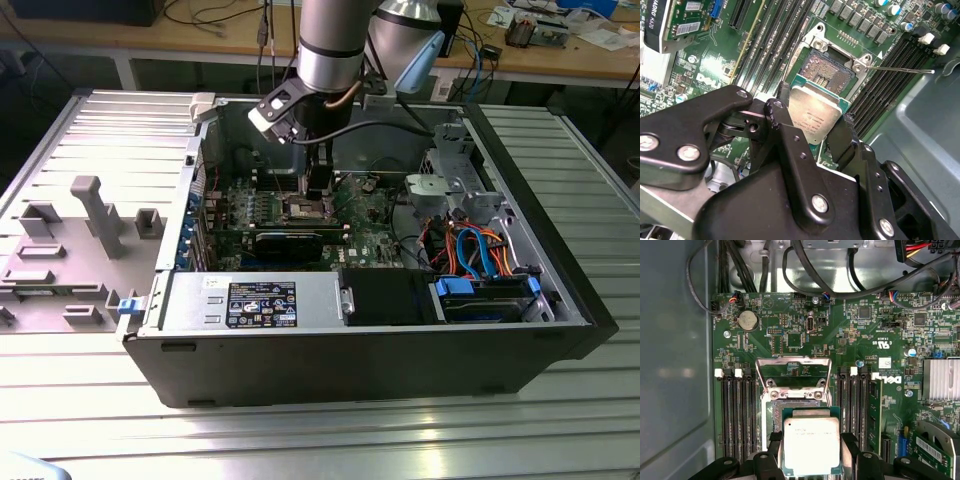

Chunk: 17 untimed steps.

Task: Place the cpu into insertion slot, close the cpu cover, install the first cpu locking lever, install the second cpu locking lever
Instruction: 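Place the cpu into insertion slot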

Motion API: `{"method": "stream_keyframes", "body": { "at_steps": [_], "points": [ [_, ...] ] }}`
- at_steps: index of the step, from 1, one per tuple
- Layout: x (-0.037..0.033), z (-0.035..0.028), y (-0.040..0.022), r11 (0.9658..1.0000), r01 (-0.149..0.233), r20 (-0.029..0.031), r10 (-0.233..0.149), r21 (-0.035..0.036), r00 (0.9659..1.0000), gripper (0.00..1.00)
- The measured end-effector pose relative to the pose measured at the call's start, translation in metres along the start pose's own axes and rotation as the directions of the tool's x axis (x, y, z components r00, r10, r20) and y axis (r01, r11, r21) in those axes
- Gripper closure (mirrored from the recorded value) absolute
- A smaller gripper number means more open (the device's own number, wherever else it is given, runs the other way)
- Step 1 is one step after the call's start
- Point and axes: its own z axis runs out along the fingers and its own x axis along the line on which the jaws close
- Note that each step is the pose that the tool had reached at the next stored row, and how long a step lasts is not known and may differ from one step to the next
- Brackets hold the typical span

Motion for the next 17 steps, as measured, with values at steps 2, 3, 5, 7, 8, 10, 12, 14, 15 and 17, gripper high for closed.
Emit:
{"method": "stream_keyframes", "body": {
  "at_steps": [2,3,5,7,8,10,12,14,15,17],
  "points": [
    [0.0,0.0004,0.0,1.0,0.0,0.0,0.0,0.0,1.0,0.45],
    [0.0,0.0005,0.0,1.0,0.0,0.0,0.0,0.0,1.0,0.45],
    [0.0,0.0009,0.0,1.0,0.0,0.0,0.0,0.0,1.0,0.45],
    [0.0,0.0012,0.0,1.0,0.0,0.0,0.0,0.0,1.0,0.45],
    [0.0,0.0015,0.0001,1.0,0.0,0.0,0.0,0.0,1.0,0.45],
    [0.0,0.002,0.0001,1.0,0.0,0.0,0.0,0.0,1.0,0.45],
    [0.0,0.0024,0.0001,1.0,0.0,0.0,0.0,0.0,1.0,0.45],
    [-0.0001,0.0027,0.0001,1.0,0.0,0.0001,0.0,0.0001,1.0,0.45],
    [0.0,0.003,0.0,1.0,0.0,0.0,0.0,0.0,1.0,0.45],
    [0.0,0.0035,-0.0005,1.0,0.0,0.0,0.0,0.0,1.0,0.45]
  ]
}}
